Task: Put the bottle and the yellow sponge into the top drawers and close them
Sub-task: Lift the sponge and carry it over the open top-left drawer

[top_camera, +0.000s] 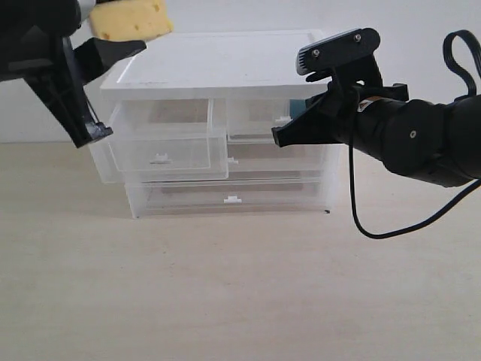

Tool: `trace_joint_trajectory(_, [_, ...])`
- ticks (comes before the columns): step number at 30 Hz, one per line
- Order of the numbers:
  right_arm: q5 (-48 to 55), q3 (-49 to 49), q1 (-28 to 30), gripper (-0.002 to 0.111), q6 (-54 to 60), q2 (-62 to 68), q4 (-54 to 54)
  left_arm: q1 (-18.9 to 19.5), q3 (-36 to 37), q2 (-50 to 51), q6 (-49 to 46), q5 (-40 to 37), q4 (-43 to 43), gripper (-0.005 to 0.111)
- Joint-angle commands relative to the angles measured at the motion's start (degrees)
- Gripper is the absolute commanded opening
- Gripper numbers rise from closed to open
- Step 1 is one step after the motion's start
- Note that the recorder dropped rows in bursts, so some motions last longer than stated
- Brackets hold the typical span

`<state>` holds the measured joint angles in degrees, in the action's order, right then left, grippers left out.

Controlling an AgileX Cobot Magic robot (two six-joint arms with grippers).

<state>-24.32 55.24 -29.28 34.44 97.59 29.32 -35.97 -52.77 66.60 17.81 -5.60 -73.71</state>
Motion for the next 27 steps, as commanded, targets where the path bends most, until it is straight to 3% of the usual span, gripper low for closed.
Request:
trace_joint_trajectory(1, [0.1,0.3,0.2,0.0,-0.1,-0.3,0.1,12.6,-1.1,5.0,1.8,16.3,1.7,0.004])
trace_joint_trajectory(4, [-0.3,0.3,0.2,0.0,0.4,-0.3,0.1,17.0,-0.8,8.7,12.0,25.9,-4.5,0.004])
trace_joint_trajectory(6, [-0.7,0.3,0.2,0.0,0.7,-0.3,0.1,21.3,-3.1,13.2,26.1,38.2,-18.3,0.004])
trace_joint_trajectory(7, [-0.9,0.3,0.2,0.0,0.7,-0.3,0.1,22.6,-4.7,15.0,30.7,40.2,-23.6,0.004])
trace_joint_trajectory(9, [-1.0,0.3,0.2,0.0,0.7,-0.3,0.1,24.5,-7.6,18.3,38.4,40.7,-26.2,0.004])
trace_joint_trajectory(15, [-1.1,0.3,0.2,0.0,0.7,-0.3,0.1,28.2,-14.3,22.6,38.8,46.8,-26.2,0.004])
trace_joint_trajectory(27, [-0.9,0.3,0.2,0.0,0.8,-0.3,0.1,28.3,-15.2,27.0,38.8,51.9,-26.2,0.004])
